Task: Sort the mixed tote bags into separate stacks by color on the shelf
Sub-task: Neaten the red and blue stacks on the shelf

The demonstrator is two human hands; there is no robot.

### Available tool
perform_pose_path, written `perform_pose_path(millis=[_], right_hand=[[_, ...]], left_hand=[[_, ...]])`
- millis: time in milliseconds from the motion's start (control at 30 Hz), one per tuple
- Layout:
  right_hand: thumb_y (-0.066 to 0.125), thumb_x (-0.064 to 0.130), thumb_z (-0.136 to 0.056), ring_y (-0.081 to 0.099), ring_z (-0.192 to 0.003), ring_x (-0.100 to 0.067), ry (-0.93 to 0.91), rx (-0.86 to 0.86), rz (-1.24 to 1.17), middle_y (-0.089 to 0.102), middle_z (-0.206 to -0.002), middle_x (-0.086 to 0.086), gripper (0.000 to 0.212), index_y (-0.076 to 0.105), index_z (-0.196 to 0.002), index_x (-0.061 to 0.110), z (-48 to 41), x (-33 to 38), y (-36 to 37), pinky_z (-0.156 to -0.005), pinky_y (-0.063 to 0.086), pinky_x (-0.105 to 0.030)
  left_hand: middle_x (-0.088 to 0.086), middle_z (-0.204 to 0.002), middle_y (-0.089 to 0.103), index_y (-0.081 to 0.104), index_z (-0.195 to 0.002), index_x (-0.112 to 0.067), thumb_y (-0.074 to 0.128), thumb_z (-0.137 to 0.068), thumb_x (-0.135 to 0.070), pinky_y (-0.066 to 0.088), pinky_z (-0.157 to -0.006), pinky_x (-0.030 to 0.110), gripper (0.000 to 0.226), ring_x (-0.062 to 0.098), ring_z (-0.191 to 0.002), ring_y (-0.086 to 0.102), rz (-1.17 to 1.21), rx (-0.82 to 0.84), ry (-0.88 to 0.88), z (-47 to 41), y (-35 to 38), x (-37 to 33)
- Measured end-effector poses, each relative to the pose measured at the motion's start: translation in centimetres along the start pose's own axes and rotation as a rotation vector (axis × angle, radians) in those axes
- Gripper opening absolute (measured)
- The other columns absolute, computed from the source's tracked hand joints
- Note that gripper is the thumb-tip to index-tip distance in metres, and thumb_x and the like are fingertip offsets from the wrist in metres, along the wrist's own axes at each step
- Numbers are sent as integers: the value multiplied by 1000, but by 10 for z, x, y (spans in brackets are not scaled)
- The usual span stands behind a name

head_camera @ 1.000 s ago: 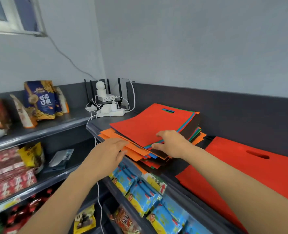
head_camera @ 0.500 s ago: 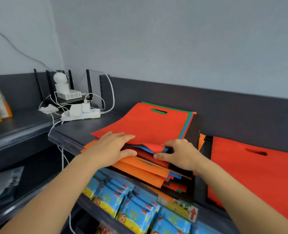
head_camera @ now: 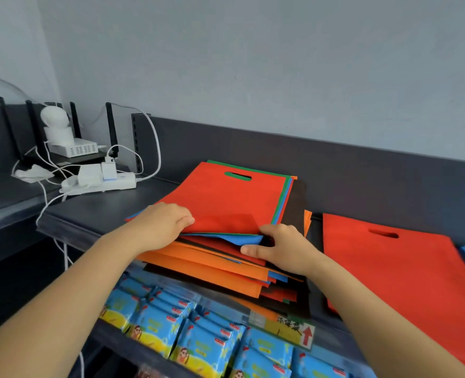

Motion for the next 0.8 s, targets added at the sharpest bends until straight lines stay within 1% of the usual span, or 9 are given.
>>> perform_pose_path(millis=[100, 167, 233, 300, 367, 467, 600, 700, 800], right_hand=[[64, 50, -78, 48, -119, -4, -9, 60, -193, 52, -129, 11, 63, 50, -130, 16, 7, 3, -6, -107, 36, -25], [64, 54, -71, 39, -130, -5, 7, -49, -327, 43, -141, 6, 83, 40, -140, 16, 12, 2, -23, -110, 30, -26], [67, 52, -68, 43, -125, -3, 6, -151, -374, 49, -135, 6, 79, 46, -137, 18, 21, -4, -40, -104, 35, -24], [67, 36, -81, 55, -107, 5, -21, -220, -479, 60, -121, 8, 45, 57, -121, 19, 37, -10, -56, -93, 39, -19], [53, 38, -91, 58, -99, 3, 93, -335, -751, 61, -112, 8, 24, 59, -109, 23, 59, -28, -69, -90, 43, -21], [43, 54, -91, 58, -107, -25, 441, -380, -1171, 57, -116, -5, 51, 54, -117, 11, 93, -77, -82, -94, 47, -36], [54, 10, -91, 64, -81, -25, 595, -320, -1216, 64, -99, -19, 12, 59, -100, 4, 142, -120, -95, -63, 57, -25], [55, 25, -93, 65, -76, -23, 634, -451, -1218, 65, -91, -16, 18, 58, -100, 9, 170, -149, -108, -55, 58, -24], [56, 41, -90, 63, -75, -23, 699, -519, -1231, 62, -87, -10, 34, 57, -103, 9, 196, -174, -121, -65, 58, -32]], left_hand=[[-3, -84, 57, 55, -88, -14, 34, -101, -32, 30, -70, 31, 31, 20, -81, 47, -18, -49, -3, 2, -2, -6], [0, -72, 55, 55, -87, -11, 35, -101, -32, 31, -63, 33, 32, 21, -71, 50, 22, -123, 18, 8, -7, -17], [0, -65, 52, 54, -87, -15, 34, -100, -34, 33, -58, 34, 30, 20, -63, 49, -6, -268, 89, 15, -16, -38], [1, -69, 58, 54, -86, -19, 29, -96, -40, 37, -56, 35, 34, 25, -65, 52, -50, -418, 185, 21, -23, -70], [1, -67, 61, 55, -82, -19, 32, -91, -39, 35, -50, 32, 32, 28, -62, 56, -52, -493, 273, 25, -26, -107], [-1, -57, 61, 58, -71, -17, 38, -85, -32, 32, -41, 27, 28, 27, -52, 58, -112, -552, 429, 32, -19, -167], [-3, -58, 62, 63, -71, -21, 43, -79, -27, 39, -47, 23, 22, 23, -50, 58, -58, -497, 645, 27, 21, -234], [-5, -64, 65, 62, -76, -25, 61, -79, -23, 46, -55, 24, 4, 19, -55, 61, -32, -404, 736, 21, 58, -275], [-8, -67, 64, 60, -81, -29, 79, -66, -16, 45, -53, 22, 27, 16, -53, 60, -3, -296, 766, 20, 84, -304]])
Point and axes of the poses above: each hand's wrist, its own z-axis away from the middle knuckle, its own y-axis out of the palm, x = y × z, the point moved 4 cm from there along -z, towards the middle knuckle
